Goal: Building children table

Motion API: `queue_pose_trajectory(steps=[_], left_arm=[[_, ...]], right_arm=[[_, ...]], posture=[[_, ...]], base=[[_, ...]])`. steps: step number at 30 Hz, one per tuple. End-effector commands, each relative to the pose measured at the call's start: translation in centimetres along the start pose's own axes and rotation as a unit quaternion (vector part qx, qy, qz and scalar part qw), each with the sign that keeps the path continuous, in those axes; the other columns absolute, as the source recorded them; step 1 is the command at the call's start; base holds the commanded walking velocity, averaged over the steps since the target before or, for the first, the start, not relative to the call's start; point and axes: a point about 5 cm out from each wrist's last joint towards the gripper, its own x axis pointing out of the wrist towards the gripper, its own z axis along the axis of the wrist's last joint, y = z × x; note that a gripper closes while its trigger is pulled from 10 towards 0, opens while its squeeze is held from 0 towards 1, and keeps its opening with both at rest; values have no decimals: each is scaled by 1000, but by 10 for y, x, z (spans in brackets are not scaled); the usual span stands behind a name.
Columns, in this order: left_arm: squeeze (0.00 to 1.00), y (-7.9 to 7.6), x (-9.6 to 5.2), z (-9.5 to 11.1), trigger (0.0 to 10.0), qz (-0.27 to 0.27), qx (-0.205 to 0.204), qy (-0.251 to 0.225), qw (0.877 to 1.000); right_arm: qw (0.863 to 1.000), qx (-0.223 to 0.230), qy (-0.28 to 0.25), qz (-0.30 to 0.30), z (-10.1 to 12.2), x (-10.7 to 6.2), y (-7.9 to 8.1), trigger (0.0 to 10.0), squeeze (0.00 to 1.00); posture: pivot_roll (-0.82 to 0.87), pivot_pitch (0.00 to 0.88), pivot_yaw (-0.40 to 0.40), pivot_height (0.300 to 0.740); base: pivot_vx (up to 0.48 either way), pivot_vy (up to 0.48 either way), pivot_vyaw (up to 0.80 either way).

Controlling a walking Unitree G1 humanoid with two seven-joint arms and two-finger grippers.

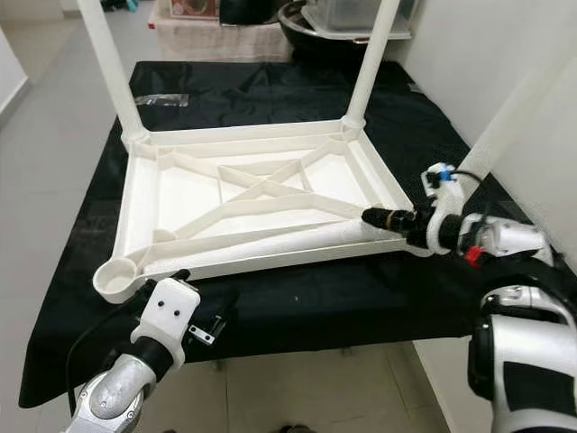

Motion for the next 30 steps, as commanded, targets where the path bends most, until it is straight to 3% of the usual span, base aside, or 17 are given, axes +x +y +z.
queue_pose_trajectory(steps=[1, 9, 13, 30], left_arm=[[0, 0, -2, -2, 10000, 5, 4, 6, 1000], [0, 0, -1, -2, 10000, 5, 4, 5, 1000], [0, 0, -1, -2, 10000, 6, 5, 5, 1000], [0, 0, 0, -1, 10000, 9, 5, 5, 1000]], right_arm=[[998, 6, 8, 58, -2, 5, 7, 10000, 0], [996, -10, 23, 81, -3, 3, 8, 10000, 0], [991, -40, 51, 115, -7, 7, 12, 10000, 0], [973, -56, 26, 222, 8, 4, 27, 10000, 0]], posture=[[32, 127, -66, 740], [32, 122, -69, 740], [35, 115, -68, 740], [33, 123, -73, 740]], base=[[0, 0, 0], [0, 0, 0], [0, 0, 0], [0, 0, 0]])
